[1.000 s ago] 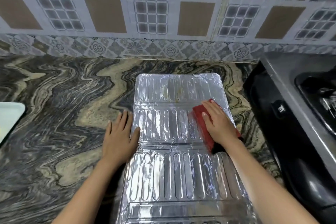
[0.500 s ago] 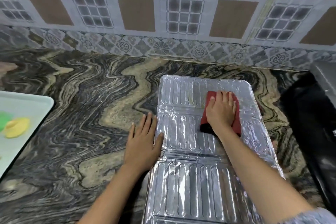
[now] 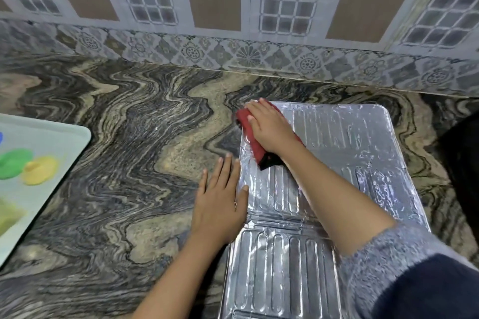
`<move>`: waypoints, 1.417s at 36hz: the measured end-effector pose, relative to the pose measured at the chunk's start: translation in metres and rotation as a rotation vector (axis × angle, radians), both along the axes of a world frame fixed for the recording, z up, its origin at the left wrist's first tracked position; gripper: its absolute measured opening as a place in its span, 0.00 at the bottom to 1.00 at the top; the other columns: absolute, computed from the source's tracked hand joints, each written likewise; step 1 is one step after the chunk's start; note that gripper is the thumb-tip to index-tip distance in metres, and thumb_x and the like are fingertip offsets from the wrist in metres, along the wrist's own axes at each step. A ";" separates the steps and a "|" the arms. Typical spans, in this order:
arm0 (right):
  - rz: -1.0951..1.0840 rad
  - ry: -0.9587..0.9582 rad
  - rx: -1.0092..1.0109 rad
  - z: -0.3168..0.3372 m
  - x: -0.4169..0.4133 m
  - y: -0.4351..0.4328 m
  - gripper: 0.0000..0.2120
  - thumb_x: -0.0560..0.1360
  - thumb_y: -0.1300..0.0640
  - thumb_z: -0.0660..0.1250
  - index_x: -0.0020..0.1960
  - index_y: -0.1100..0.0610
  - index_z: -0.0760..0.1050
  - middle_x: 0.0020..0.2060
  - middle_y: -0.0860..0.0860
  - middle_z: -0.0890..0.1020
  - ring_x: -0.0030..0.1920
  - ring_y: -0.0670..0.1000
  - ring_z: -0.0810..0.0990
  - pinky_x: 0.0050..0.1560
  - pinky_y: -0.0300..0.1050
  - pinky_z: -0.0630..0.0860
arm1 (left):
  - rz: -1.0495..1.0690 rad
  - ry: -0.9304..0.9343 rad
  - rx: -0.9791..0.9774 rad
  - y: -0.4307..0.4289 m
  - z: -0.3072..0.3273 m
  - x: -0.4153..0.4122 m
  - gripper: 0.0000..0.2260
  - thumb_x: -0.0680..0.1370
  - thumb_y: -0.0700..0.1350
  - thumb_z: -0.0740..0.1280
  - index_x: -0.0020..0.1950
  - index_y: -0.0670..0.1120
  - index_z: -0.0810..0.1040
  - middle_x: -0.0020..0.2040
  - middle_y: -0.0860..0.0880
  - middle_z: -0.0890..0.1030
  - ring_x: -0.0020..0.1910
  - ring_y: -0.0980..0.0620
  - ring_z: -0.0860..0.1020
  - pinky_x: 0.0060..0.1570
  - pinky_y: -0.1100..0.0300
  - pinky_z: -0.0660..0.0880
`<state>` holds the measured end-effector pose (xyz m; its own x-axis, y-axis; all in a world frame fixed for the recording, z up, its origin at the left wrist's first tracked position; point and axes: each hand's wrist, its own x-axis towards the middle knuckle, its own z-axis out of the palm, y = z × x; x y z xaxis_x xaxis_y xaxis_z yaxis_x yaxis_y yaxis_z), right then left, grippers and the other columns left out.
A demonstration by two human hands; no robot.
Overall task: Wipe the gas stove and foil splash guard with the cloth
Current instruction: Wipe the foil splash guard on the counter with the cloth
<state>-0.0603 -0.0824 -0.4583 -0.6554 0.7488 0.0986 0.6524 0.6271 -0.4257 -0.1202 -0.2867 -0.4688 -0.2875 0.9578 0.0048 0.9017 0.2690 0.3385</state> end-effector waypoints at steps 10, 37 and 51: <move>-0.374 -0.004 -0.039 -0.001 0.098 0.038 0.23 0.81 0.51 0.46 0.75 0.54 0.54 0.75 0.50 0.57 0.75 0.51 0.52 0.74 0.49 0.50 | 0.014 -0.007 -0.013 0.000 0.001 0.001 0.26 0.77 0.57 0.38 0.75 0.54 0.38 0.76 0.56 0.38 0.74 0.59 0.35 0.73 0.55 0.35; -0.843 0.070 -0.090 -0.006 0.165 -0.049 0.24 0.81 0.52 0.49 0.75 0.60 0.53 0.75 0.55 0.56 0.76 0.54 0.50 0.75 0.48 0.43 | 0.019 0.026 -0.009 0.003 -0.005 0.002 0.26 0.77 0.57 0.41 0.76 0.54 0.45 0.77 0.54 0.43 0.74 0.58 0.39 0.74 0.53 0.40; -0.552 -0.092 -0.106 0.022 0.143 -0.058 0.28 0.79 0.48 0.54 0.74 0.59 0.55 0.74 0.53 0.60 0.75 0.52 0.54 0.75 0.48 0.46 | 0.004 0.006 0.009 0.001 -0.006 0.001 0.26 0.78 0.56 0.42 0.76 0.54 0.45 0.77 0.53 0.43 0.75 0.57 0.40 0.74 0.53 0.39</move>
<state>0.0825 -0.1404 -0.4368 -0.1661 0.9855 -0.0351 0.9086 0.1391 -0.3938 -0.1189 -0.2854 -0.4748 -0.2909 0.9566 0.0155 0.9027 0.2690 0.3357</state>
